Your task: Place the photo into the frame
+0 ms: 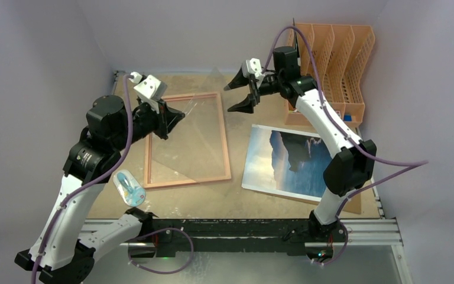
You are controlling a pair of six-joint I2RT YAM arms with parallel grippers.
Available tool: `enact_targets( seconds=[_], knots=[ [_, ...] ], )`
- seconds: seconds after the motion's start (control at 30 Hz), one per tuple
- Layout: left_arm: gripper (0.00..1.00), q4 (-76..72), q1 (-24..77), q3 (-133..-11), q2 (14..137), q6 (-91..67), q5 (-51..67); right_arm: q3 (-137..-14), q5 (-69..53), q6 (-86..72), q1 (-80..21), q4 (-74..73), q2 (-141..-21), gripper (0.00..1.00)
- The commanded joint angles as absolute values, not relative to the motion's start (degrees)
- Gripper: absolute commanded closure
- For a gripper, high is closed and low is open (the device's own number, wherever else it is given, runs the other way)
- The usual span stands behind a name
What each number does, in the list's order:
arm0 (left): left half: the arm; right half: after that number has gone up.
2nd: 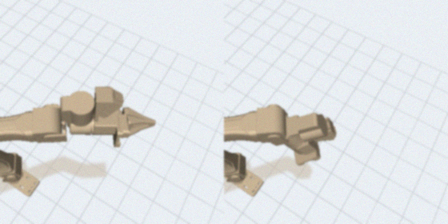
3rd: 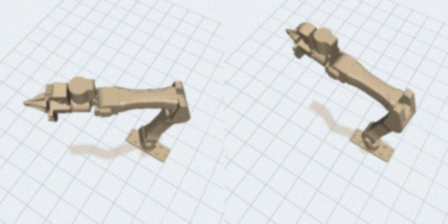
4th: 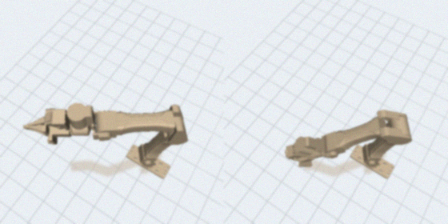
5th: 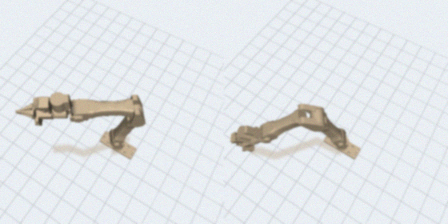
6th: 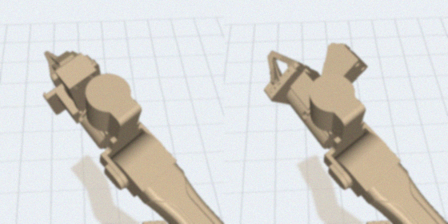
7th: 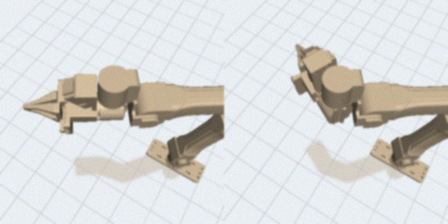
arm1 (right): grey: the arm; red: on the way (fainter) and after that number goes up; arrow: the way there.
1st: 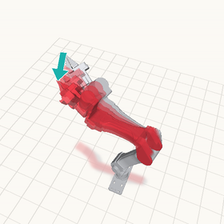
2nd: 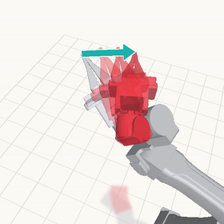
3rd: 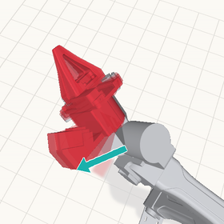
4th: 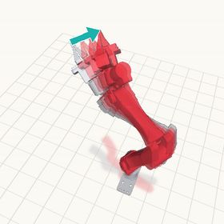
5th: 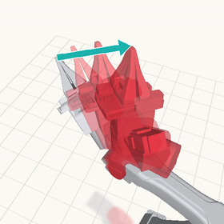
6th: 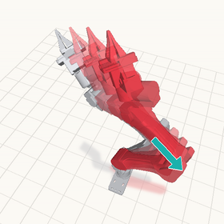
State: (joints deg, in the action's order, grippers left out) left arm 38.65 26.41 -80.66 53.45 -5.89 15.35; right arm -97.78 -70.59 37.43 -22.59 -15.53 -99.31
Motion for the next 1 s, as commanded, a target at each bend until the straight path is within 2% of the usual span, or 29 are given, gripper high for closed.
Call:
enact_targets(
  seconds=[0.0,0.13,0.37,0.6,0.87,0.97],
  knots=[
    [1.00,36.4,26.5,-80.7,51.8,-3.4,16.2,-105.0,-74.9,59.0,-22.8,-42.7,-102.5,0.30],
    [1.00,36.2,26.5,-80.8,51.5,-3.2,15.8,-106.1,-73.8,64.8,-22.8,-50.0,-103.2,0.39],
    [1.00,35.2,26.5,-81.0,52.0,-4.3,15.9,-102.5,-73.7,62.5,-22.8,-46.5,-99.4,0.48],
    [1.00,33.6,26.5,-80.1,52.1,-5.2,17.9,-97.7,-77.9,56.2,-23.0,-39.8,-93.3,0.46],
    [1.00,32.0,26.5,-79.9,51.5,-6.1,19.3,-87.0,-79.2,32.8,-23.6,-18.6,-84.3,0.45],
    [1.00,31.2,26.5,-79.3,51.1,-6.6,19.7,-81.6,-78.9,22.5,-24.0,-8.0,-80.8,0.50]
  ],
)
